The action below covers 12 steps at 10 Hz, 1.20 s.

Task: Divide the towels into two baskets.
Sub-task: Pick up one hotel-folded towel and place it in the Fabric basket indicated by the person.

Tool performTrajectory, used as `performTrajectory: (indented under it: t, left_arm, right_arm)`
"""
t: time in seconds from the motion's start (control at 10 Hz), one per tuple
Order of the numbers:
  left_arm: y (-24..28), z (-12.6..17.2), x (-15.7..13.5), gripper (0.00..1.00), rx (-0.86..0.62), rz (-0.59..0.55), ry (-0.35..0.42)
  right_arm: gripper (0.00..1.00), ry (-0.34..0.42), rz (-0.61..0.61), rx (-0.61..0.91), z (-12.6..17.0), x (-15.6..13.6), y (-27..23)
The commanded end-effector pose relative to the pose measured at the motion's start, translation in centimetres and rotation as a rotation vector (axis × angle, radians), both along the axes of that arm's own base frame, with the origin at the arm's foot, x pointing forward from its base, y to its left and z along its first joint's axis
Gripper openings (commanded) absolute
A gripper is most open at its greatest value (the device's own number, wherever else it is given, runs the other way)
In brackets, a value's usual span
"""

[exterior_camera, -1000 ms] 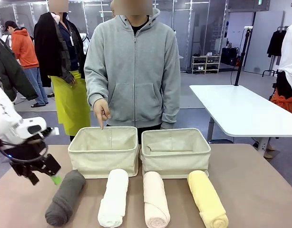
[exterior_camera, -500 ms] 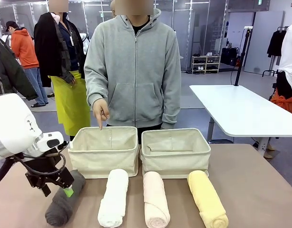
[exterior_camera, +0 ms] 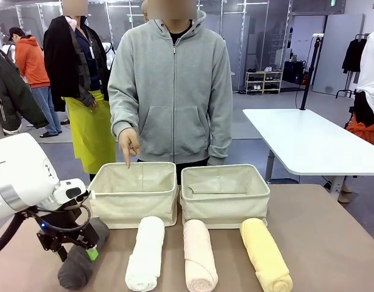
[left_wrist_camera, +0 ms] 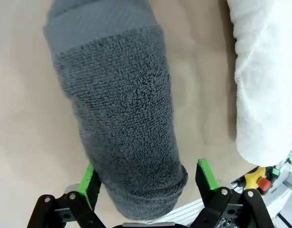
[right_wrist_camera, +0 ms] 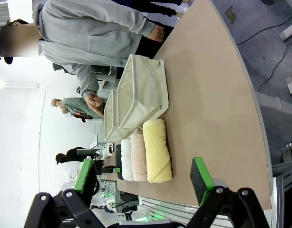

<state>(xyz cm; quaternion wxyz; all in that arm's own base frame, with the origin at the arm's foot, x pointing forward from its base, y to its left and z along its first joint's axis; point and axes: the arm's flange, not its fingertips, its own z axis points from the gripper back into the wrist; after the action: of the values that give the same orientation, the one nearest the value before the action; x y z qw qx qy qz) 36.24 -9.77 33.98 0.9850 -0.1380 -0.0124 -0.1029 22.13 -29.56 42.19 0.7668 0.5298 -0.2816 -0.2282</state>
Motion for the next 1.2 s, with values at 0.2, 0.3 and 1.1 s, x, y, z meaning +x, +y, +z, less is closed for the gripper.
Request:
performTrajectory:
  t: [0.2,0.3,1.1]
  left_arm:
    - [0.6,-2.9,-3.1,0.87,-0.017,0.009,0.000]
    - [0.6,-3.5,-3.3,0.77,-0.007,0.001,0.011]
    - [1.5,0.9,-4.5,0.20,0.011,-0.112,-0.022]
  right_arm:
    - [1.00,-0.015,-0.008,0.008,0.1,-0.2,0.1]
    - [1.00,-0.015,-0.008,0.008,0.1,-0.2,0.1]
    - [1.00,-0.015,-0.008,0.008,0.1,-0.2,0.1]
